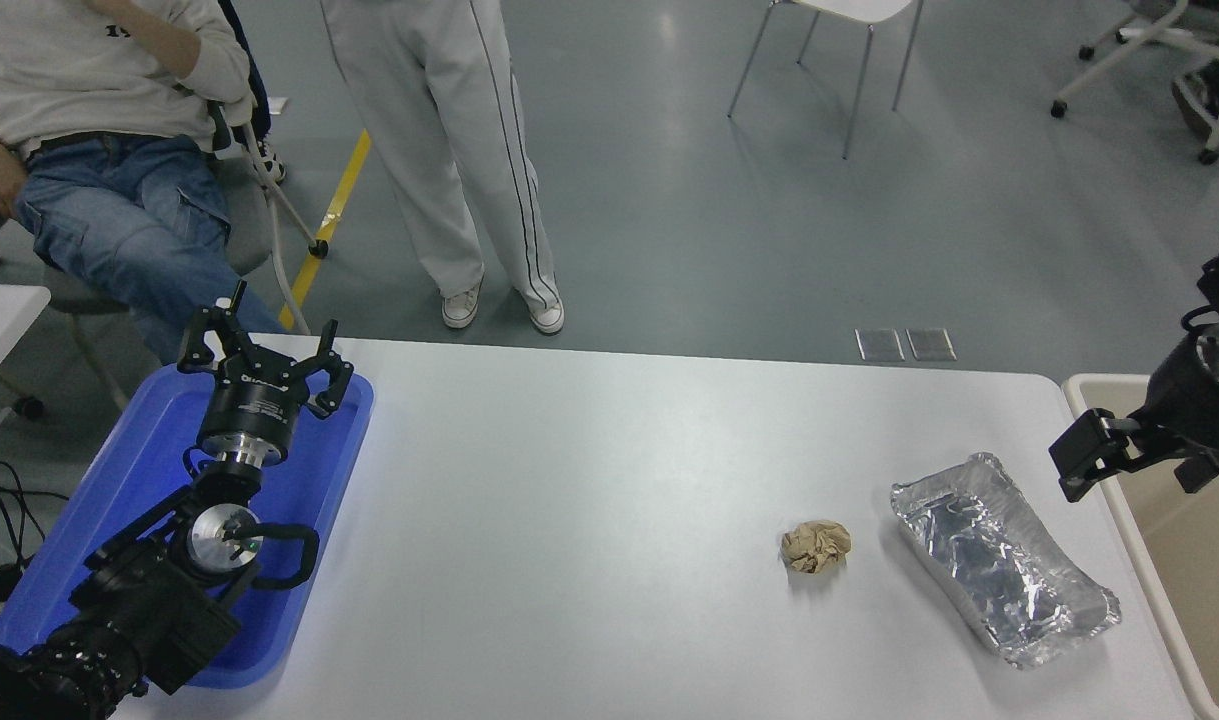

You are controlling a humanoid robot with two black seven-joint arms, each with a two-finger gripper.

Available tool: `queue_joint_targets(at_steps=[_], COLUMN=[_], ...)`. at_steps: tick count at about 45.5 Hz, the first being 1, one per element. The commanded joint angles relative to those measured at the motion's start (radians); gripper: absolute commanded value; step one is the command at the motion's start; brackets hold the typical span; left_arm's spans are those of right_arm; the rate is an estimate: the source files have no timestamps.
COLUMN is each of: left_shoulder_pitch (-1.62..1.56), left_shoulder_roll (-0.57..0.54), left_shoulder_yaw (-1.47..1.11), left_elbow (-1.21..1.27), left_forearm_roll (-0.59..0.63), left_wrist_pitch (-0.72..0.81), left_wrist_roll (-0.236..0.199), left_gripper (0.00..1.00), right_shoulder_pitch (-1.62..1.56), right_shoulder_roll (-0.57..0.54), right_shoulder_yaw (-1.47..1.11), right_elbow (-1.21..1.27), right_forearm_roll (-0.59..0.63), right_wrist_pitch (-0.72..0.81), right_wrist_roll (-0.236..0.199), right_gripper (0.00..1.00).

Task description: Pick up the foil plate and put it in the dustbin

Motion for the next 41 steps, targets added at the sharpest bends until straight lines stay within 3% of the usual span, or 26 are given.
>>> queue_joint_targets(at_steps=[1, 14, 41], left_shoulder_pitch=[-0.001, -0.001, -0.001], left_shoulder_roll=[0.000, -0.001, 0.000], left_shoulder_yaw=[0.000, 0.000, 0.000], left_elbow=[0.000, 0.000, 0.000], left_forearm_roll=[-0.001, -0.001, 0.001], left_wrist_pitch=[0.000, 0.000, 0.000], left_wrist_roll=[0.000, 0.000, 0.001], left_gripper=[1.00, 1.00, 1.00], right_shoulder_pitch=[-0.209, -0.361, -0.721], right_shoulder_roll=[-0.051, -0.040, 0.126], right_shoulder_yaw=[0.102, 0.103, 0.229], right_elbow=[-0.018, -0.062, -0.419], right_forearm_roll=[-0.140, -0.225, -0.208], right_wrist_pitch=[-0.194, -0.485, -0.554], right_wrist_roll=[0.000, 0.000, 0.000], right_gripper=[0.95, 0.91, 0.91])
